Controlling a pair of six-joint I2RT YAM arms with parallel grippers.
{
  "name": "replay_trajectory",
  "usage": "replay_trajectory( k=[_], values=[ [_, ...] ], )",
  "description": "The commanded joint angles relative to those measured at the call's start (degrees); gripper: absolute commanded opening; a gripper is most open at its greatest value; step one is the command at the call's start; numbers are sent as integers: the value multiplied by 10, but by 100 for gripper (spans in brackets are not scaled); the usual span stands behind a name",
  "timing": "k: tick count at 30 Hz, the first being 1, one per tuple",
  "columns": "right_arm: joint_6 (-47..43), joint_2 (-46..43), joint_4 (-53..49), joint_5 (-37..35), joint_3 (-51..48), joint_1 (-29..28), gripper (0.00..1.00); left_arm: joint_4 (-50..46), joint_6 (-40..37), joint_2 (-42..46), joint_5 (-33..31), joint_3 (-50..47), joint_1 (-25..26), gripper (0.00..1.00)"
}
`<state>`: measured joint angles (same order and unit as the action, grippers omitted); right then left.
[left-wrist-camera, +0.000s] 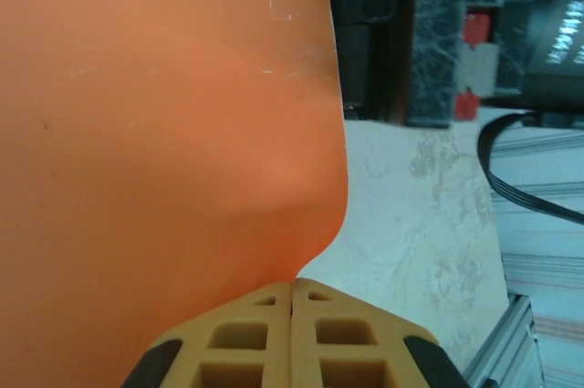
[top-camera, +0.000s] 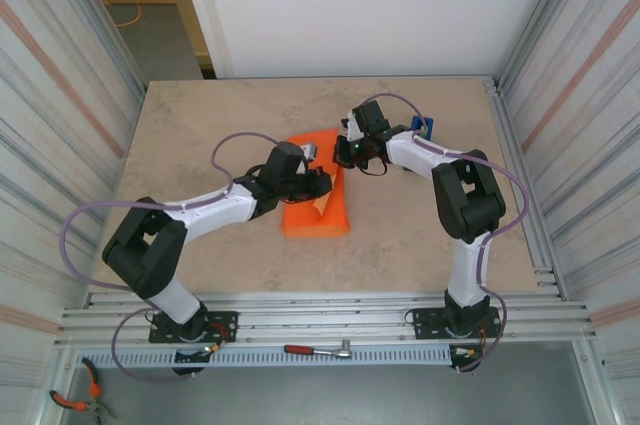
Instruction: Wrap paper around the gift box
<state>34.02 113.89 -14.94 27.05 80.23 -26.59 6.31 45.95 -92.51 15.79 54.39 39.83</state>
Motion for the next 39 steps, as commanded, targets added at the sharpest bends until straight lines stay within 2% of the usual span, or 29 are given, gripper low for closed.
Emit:
replay_trajectory(
  k=[1, 6, 18, 23, 29, 34, 39],
  values=[
    [6, 34, -36, -23, -23, -9, 0, 17, 8, -15, -10, 29, 7, 0],
    [7, 35, -37, -23, -25, -10, 0, 20, 6, -41, -11, 41, 14, 0],
    [7, 32, -39, -19, -23, -8, 0, 43, 12, -66, -10, -4, 16, 0],
    [25, 10, -34, 22, 0, 24, 0, 39, 19, -71, -11, -10, 16, 0],
    [60, -58, -5, 62, 5, 74, 19, 34, 29, -78, -14, -16, 16, 0],
    [78, -105, 4, 45, -25, 95, 46, 33, 31, -79, -16, -16, 16, 0],
    [95, -106, 16, 23, -60, 78, 71, 33, 29, -76, -16, -20, 16, 0]
  ],
)
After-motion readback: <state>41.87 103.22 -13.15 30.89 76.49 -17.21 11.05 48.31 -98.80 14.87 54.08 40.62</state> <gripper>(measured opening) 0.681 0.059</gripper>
